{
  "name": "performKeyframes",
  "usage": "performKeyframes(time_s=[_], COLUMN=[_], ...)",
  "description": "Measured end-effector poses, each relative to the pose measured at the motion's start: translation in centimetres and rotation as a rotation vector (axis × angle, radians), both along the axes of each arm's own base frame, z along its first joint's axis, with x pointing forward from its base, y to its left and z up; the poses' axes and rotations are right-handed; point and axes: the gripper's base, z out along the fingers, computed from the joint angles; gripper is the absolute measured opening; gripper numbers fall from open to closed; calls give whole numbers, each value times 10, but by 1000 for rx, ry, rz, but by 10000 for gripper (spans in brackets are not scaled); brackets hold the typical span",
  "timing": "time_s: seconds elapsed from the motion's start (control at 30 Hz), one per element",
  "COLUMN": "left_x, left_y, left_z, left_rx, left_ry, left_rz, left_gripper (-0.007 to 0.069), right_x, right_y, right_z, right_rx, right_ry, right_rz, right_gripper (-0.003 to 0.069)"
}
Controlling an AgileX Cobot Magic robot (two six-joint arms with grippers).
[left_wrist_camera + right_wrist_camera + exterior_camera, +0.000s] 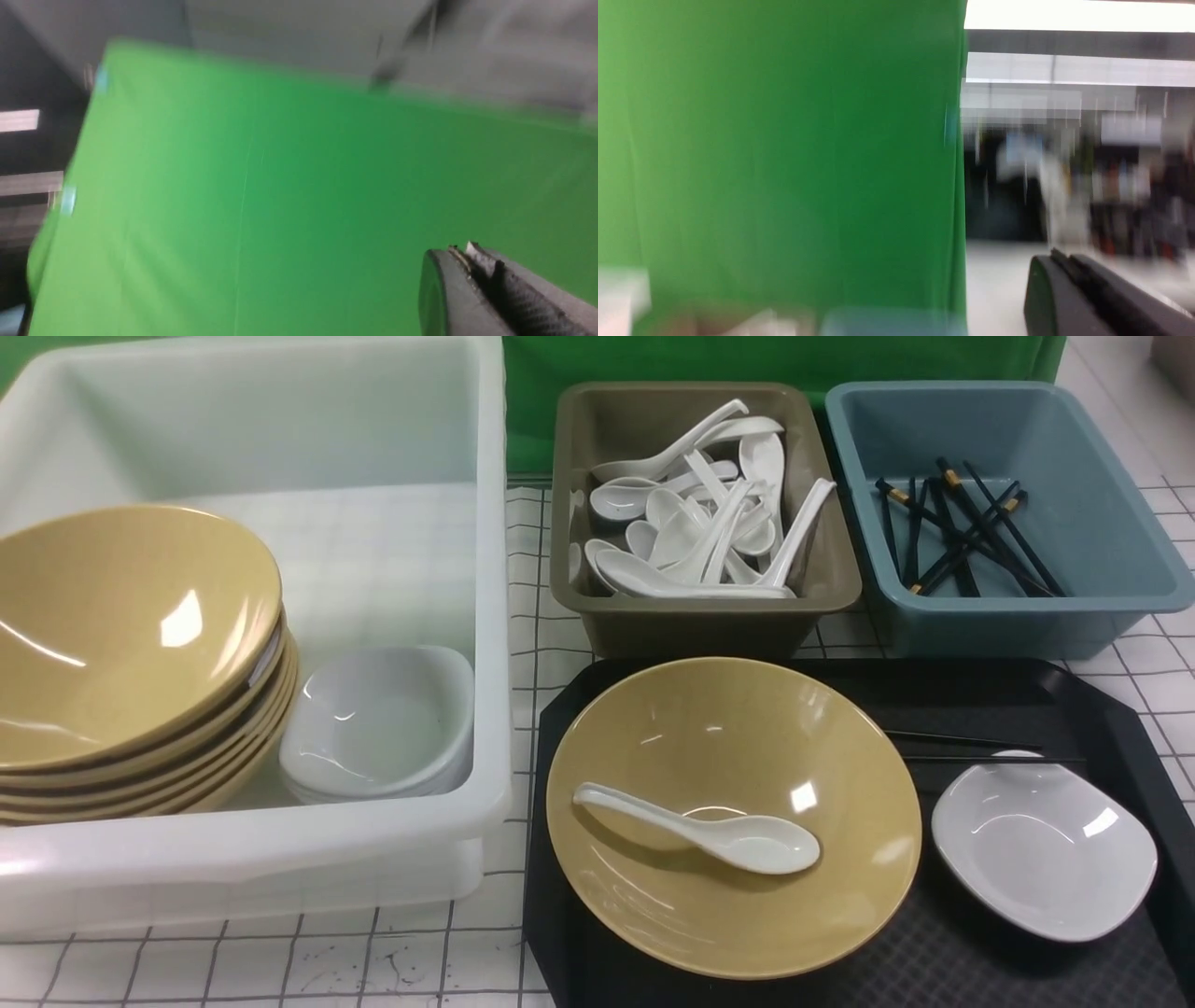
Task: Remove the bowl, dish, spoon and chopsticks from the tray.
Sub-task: Use the left arm to grab the soup spoon in the middle
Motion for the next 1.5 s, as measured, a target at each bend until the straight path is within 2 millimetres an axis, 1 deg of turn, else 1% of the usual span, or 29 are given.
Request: performKeyframes(time_s=[0.03, 0.07, 0.1, 0.13, 0.17, 0.2, 0.23, 0.27, 0.3, 0.33, 0.47, 0.5, 0.6, 0.7, 0.77, 0.83, 0.87, 0.9, 0.97, 1.0, 1.03, 1.07, 1.13, 1.17, 1.27, 1.33, 1.4, 1.43, 1.5], left_x=[14, 17, 39, 57, 70, 88, 94, 112, 112, 125, 144, 144, 156, 174, 186, 193, 200, 202, 207, 208, 211, 211, 215, 220, 232, 234, 238, 238, 239], left_y=[0, 0, -1, -2, -3, -7, -9, -20, -20, -38, -92, -95, -133, -165, -182, -193, -205, -210, -228, -228, -241, -242, -254, -261, -268, -269, -273, -273, -274], left_z=[-1, -2, -9, -17, -26, -41, -44, -64, -64, -79, -91, -91, -91, -91, -95, -102, -109, -113, -131, -130, -146, -148, -165, -181, -213, -222, -238, -239, -243], left_rx=[-5, -6, -35, -49, -54, -51, -48, -18, -18, 50, 290, 304, 465, 607, 731, 832, 945, 986, 1144, 1146, 1263, 1274, 1391, 1483, 1601, 1630, 1672, 1673, 1674], left_ry=[54, 65, 163, 250, 337, 492, 526, 727, 727, 916, 1161, 1177, 1264, 1299, 1303, 1307, 1299, 1295, 1278, 1275, 1256, 1252, 1227, 1209, 1209, 1218, 1229, 1229, 1241], left_rz=[-3, -4, -17, -25, -35, -59, -68, -123, -123, -212, -474, -489, -650, -735, -756, -760, -766, -770, -796, -794, -820, -822, -845, -855, -845, -840, -837, -836, -824], left_gripper=[-6, -6, -6, -6, -6, -6, -6, -6, -6, -6, -6, -6, -6, 5, 36, 74, 130, 153, 252, 252, 315, 321, 363, 378, 367, 356, 289, 283, 171], right_x=[13, 16, 31, 40, 45, 52, 53, 58, 58, 60, 65, 64, 61, 57, 56, 56, 56, 56, 57, 57, 58, 58, 58, 58, 58, 58, 58, 58, 58], right_y=[-1, -1, -2, -2, -2, -2, -2, 0, 0, 6, 27, 29, 37, 38, 38, 38, 39, 39, 40, 40, 42, 42, 42, 43, 43, 43, 43, 43, 43], right_z=[-3, -4, -13, -22, -28, -41, -43, -55, -55, -65, -83, -85, -107, -129, -141, -146, -150, -150, -150, -150, -149, -149, -148, -148, -148, -148, -147, -147, -147], right_rx=[-12, -14, -19, -17, -22, -46, -60, -108, -108, -127, -151, -145, -173, -179, -159, -145, -127, -124, -114, -113, -109, -110, -109, -108, -105, -103, -96, -96, -96], right_ry=[120, 131, 297, 412, 477, 623, 644, 787, 787, 898, 988, 992, 1041, 1080, 1081, 1078, 1073, 1068, 1046, 1044, 1032, 1030, 1025, 1022, 1019, 1017, 1013, 1013, 1013], right_rz=[-3, -3, -3, 2, 3, 11, 14, 55, 55, 130, 364, 381, 487, 505, 500, 495, 494, 497, 506, 506, 519, 520, 528, 532, 532, 532, 533, 533, 532], right_gripper=[45, 45, 44, 44, 44, 42, 41, 36, 36, 35, 35, 35, 35, 35, 35, 35, 35, 35, 35, 35, 35, 35, 35, 35, 35, 36, 36, 36, 36])
